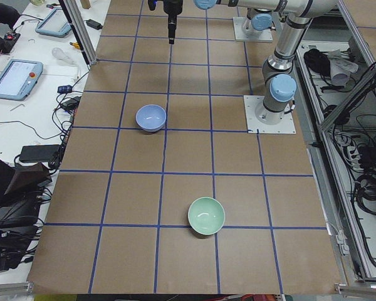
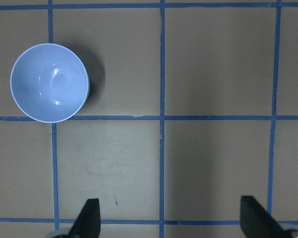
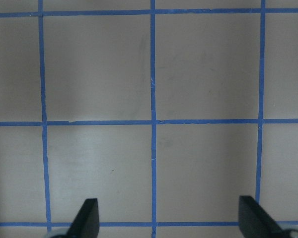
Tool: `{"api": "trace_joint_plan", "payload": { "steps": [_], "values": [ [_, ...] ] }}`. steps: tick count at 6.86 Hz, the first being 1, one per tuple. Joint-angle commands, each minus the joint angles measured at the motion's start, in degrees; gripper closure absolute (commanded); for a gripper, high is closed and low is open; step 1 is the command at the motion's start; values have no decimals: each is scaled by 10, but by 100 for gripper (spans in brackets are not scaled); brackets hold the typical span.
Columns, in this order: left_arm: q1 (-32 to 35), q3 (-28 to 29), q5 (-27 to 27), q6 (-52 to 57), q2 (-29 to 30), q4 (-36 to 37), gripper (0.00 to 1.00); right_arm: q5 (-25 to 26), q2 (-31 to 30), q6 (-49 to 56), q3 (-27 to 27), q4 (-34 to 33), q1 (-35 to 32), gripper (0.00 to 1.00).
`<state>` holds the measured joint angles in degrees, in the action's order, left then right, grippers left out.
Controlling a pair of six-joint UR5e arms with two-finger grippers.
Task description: Stack green bowl on blue bowl
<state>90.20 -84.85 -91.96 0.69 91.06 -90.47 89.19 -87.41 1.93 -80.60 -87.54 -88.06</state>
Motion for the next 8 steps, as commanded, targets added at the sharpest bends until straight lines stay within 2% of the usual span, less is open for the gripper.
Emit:
{"api": "trace_joint_plan", "payload": {
  "steps": [1, 3, 6, 8],
  "values": [
    [-47, 0, -1, 78, -4, -16, 0, 0, 0, 0, 0, 0, 0, 0],
    [-111, 0, 0, 158, -9, -35, 0, 0, 0, 0, 0, 0, 0, 0],
    [-249, 1, -8, 372, 5, -45, 0, 0, 0, 0, 0, 0, 0, 0],
    [-314, 1, -9, 495, 11, -38, 0, 0, 0, 1, 0, 0, 0, 0]
  ]
}}
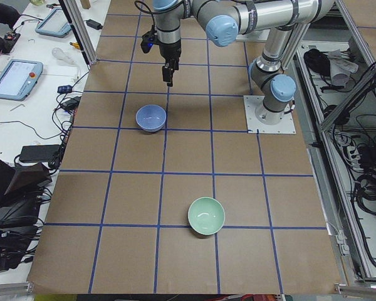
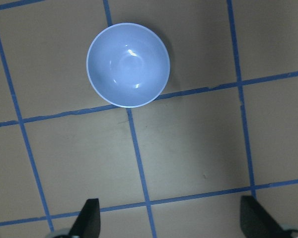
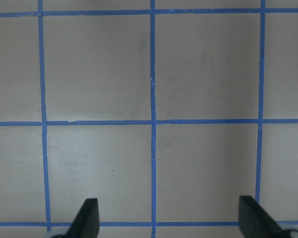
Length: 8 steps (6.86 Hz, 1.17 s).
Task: Stack green bowl on blue bowl
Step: 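Move the left gripper away from the blue bowl toward the robot's near edge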
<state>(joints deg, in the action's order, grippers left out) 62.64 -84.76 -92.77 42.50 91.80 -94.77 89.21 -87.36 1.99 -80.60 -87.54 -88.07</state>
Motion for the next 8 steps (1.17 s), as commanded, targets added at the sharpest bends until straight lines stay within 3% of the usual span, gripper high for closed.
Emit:
{"api": "trace_joint_plan", "payload": {
  "steps": [1, 6, 8],
  "values": [
    [-66, -1, -1, 146, 8, 6, 0, 0, 0, 0, 0, 0, 0, 0],
    [-245, -10, 0, 478, 58, 30, 0, 0, 0, -1, 0, 0, 0, 0],
    [-290, -38, -3, 573, 77, 116, 0, 0, -1, -1, 0, 0, 0, 0]
  ]
}}
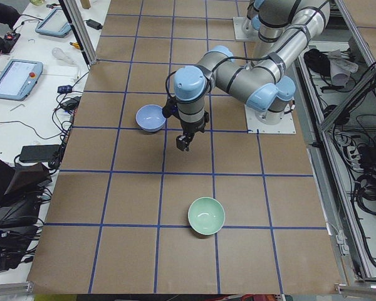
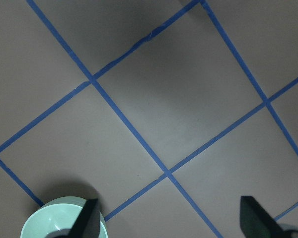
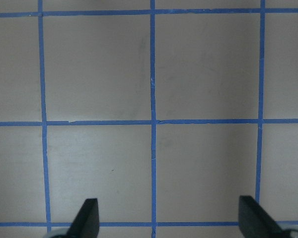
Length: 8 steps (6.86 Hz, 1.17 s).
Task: Stack green bowl on blue bowl
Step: 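Lower the left gripper onto the pale green bowl rim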
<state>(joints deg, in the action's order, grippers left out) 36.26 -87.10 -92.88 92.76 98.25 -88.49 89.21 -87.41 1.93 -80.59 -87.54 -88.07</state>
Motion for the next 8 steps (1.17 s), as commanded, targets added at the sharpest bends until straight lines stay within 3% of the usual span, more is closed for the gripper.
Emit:
{"api": "trace_joint_plan", "payload": {
  "steps": [1, 6, 8],
  "values": [
    [-37, -29, -1, 161, 22, 65, 0, 0, 1, 0, 0, 0, 0, 0],
    [-137, -43, -11, 518, 116, 205, 0, 0, 1, 0, 0, 0, 0, 0],
    [-152, -44, -12, 597, 156, 246, 0, 0, 0, 0, 0, 0, 0, 0]
  ]
}}
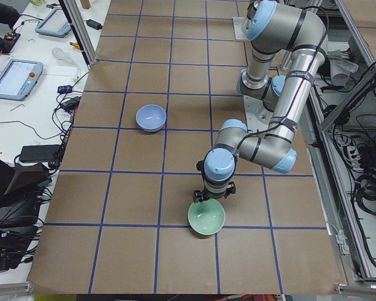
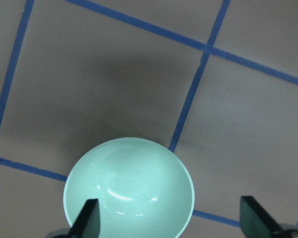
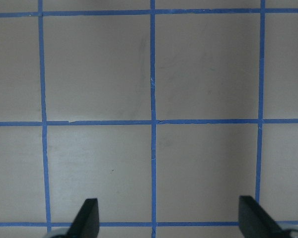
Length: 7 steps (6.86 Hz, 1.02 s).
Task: Stack green bowl on blue bowl
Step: 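Lower the left gripper onto the pale green bowl rim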
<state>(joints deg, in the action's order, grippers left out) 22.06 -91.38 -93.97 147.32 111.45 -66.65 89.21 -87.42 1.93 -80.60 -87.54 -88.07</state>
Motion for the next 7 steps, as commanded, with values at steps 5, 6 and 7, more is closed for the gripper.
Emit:
{"api": "trace_joint_plan", "payload": {
  "steps": [5, 6, 7],
  "values": [
    [-36, -36, -21, 147, 68, 73, 0, 0, 0, 0, 0, 0, 0, 0],
    [-44, -52, -20, 148, 69, 99, 0, 0, 1, 0, 0, 0, 0, 0],
    [-48, -61, -19, 167, 69, 118, 0, 0, 0, 0, 0, 0, 0, 0]
  ]
}}
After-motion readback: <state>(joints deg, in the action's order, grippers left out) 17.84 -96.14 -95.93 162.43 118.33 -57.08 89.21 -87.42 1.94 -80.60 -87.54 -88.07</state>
